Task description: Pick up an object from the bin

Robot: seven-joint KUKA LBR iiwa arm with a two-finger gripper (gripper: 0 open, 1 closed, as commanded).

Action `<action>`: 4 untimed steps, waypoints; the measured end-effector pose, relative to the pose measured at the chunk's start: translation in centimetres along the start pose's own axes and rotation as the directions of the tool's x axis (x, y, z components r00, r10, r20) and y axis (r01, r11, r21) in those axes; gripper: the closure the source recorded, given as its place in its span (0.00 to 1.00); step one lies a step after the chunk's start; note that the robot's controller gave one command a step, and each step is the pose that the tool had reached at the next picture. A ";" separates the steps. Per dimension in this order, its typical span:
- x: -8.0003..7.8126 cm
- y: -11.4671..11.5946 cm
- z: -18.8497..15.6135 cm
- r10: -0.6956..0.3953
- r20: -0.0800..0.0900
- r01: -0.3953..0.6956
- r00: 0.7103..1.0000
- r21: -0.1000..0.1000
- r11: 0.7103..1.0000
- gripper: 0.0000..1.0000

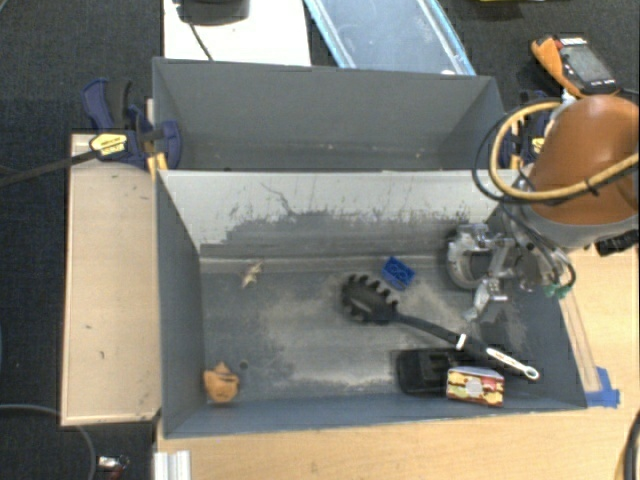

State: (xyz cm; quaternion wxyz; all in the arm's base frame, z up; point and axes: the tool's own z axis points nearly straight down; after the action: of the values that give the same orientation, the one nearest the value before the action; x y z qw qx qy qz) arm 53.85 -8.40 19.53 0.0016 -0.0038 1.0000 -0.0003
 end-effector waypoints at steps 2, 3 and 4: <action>0.2 1.5 5.5 0.091 0.006 -0.091 0.996 0.000 0.996 0.00; 1.1 3.3 6.7 0.114 0.005 -0.114 0.993 0.000 0.993 0.00; 2.1 7.1 10.1 0.155 0.012 -0.155 0.988 -0.003 0.988 0.00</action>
Offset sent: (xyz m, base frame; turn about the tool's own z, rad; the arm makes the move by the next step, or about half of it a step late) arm -0.0038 0.0197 -0.0715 0.1112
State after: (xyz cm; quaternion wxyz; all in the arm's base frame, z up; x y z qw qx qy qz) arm 51.73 -1.35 9.42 0.0076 0.0740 0.9972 0.0009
